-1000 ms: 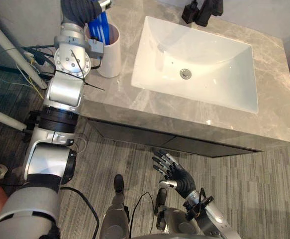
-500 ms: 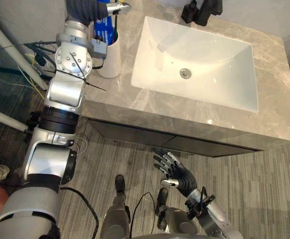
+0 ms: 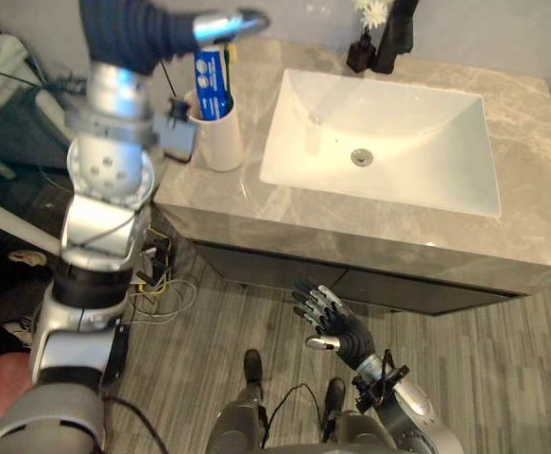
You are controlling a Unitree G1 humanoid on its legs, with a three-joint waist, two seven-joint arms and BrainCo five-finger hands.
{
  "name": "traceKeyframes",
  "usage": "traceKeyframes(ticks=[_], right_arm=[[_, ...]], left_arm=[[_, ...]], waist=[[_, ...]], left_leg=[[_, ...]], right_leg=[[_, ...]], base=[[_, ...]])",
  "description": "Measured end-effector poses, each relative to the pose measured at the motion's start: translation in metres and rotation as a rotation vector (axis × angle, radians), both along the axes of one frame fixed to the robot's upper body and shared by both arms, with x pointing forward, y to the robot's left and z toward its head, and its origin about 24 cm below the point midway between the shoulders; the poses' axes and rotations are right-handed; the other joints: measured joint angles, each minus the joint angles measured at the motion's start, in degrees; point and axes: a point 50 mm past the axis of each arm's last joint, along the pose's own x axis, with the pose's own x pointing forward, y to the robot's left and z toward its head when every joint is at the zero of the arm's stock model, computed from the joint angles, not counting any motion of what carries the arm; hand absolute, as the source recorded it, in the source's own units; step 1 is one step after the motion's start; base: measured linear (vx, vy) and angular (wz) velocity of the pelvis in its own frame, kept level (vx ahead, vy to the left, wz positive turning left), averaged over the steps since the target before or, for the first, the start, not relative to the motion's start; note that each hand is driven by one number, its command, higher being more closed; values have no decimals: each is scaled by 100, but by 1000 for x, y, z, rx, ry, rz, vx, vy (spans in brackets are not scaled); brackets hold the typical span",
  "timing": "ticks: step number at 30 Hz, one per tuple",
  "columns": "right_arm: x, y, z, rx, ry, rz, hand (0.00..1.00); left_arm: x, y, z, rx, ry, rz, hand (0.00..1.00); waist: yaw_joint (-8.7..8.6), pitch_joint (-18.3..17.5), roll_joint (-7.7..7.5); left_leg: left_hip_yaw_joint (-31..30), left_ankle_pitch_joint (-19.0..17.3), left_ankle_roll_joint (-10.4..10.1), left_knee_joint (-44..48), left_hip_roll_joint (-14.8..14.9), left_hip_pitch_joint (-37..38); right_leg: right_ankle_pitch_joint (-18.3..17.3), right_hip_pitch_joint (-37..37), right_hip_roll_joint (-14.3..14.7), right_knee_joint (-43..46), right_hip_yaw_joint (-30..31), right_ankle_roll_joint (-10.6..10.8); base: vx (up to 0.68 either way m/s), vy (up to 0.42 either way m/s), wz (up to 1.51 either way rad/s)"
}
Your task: Organize washtable
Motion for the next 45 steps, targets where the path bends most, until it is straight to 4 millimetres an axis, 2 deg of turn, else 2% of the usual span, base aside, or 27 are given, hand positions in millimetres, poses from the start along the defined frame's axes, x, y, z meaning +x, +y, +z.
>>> traceKeyframes(ticks=[2,3,5,8,12,22,30,34,38,39,45], right_arm=[[-4,-4,-4,-9,22,-21,0],[-5,-4,-5,-9,24,-28,0],[-5,-1,-4,-6,22,-37,0],[-5,1,-4,1,22,-42,0],[-10,0,-9,-14,53,-44,0],[-15,-9,-14,-30,89,-84,0],[-15,-8,-16,-31,102,-77,0],[-15,-9,-16,-32,102,-77,0],[-15,-9,-15,-33,101,-79,0],[-15,-9,-16,-33,102,-78,0],[-15,-9,-16,-33,103,-76,0]], left_arm=[[-10,7,-38,-78,138,-55,100],[-13,6,-48,-96,174,-70,100],[-23,0,-86,-155,323,-111,100],[-30,-14,-123,-204,504,-184,100],[-36,-25,-146,-264,622,-243,100],[-24,-41,-176,-263,784,-269,100],[10,-46,-174,-166,782,-202,100],[25,-39,-172,-139,790,-152,100],[37,-21,-170,-111,803,-80,100],[38,-12,-170,-104,804,-50,100],[44,8,-175,-92,849,26,100]], waist=[[41,-71,-17],[48,-74,-23],[39,-110,-71],[31,-173,-105],[18,-295,-109],[-16,-348,-111],[-22,-354,-120],[-31,-380,-163],[-58,-386,-187],[-87,-385,-191],[-160,-379,-249]], left_leg=[[-40,-12,-14,0,-10,-1],[-57,-15,-18,0,-13,-1],[-95,-19,-24,0,-27,-1],[-111,-22,-27,0,-31,0],[-95,-28,-19,0,-34,7],[-23,-25,-27,0,-6,53],[45,-24,-27,0,29,52],[56,-17,-20,0,35,31],[63,-4,-3,0,38,1],[65,-4,-3,0,38,1],[91,-20,-23,0,44,2]], right_leg=[[-5,20,-2,-12,-33,3],[-5,30,-4,-12,-52,4],[-5,56,-11,-14,-100,4],[-9,86,-13,-25,-150,9],[-32,89,-16,-34,-136,44],[-29,87,-3,-48,-47,45],[-23,70,11,-63,-1,41],[4,27,22,-65,34,8],[40,-2,32,-59,40,36],[40,-4,32,-56,42,37],[24,-22,34,-54,72,9]], base=[[6,4,10],[11,9,11],[3,13,11],[-9,13,10],[3,1,-1],[26,-6,-5],[29,-7,-3],[38,-6,-6],[43,-6,-2],[33,-2,0],[-1,2,-2]])
